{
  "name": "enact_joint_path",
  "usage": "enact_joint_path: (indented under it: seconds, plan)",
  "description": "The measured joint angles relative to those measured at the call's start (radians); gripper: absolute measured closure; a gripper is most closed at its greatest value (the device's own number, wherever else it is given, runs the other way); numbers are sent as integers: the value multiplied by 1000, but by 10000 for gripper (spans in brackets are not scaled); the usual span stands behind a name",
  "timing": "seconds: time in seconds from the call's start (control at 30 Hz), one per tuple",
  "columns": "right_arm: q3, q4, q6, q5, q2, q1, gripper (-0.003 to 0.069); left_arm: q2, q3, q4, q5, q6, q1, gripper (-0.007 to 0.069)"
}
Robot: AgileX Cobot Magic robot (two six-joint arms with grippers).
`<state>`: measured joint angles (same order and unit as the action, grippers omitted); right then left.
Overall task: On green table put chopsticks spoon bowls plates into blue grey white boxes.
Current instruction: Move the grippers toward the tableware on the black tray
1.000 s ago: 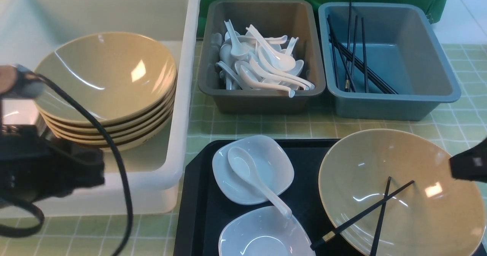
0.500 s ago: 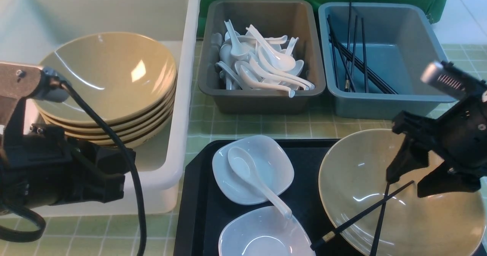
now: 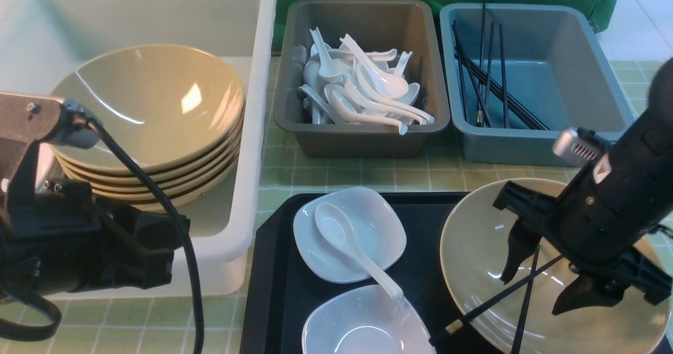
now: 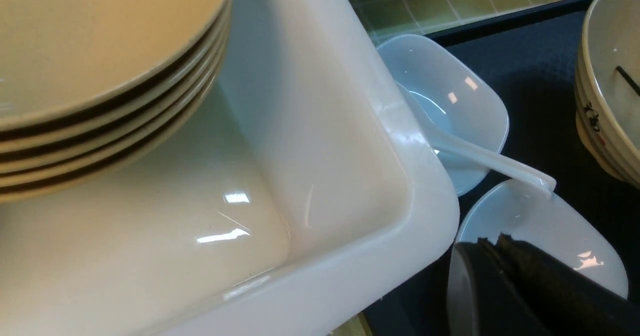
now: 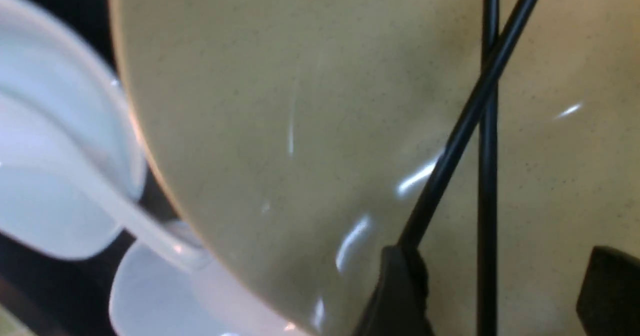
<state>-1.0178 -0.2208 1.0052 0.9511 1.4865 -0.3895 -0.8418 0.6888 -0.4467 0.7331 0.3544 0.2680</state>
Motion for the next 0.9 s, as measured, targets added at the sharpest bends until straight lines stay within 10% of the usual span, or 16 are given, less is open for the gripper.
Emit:
enact_joint_path:
  seconds: [0.53,0.9]
  plan:
    - [-3,-6,-19,-57,140,0,237,0,0,-26,33,10,28,626]
    - [-7,-12,-130,-53,183,0,532,0,0,-29,36,13,28,626]
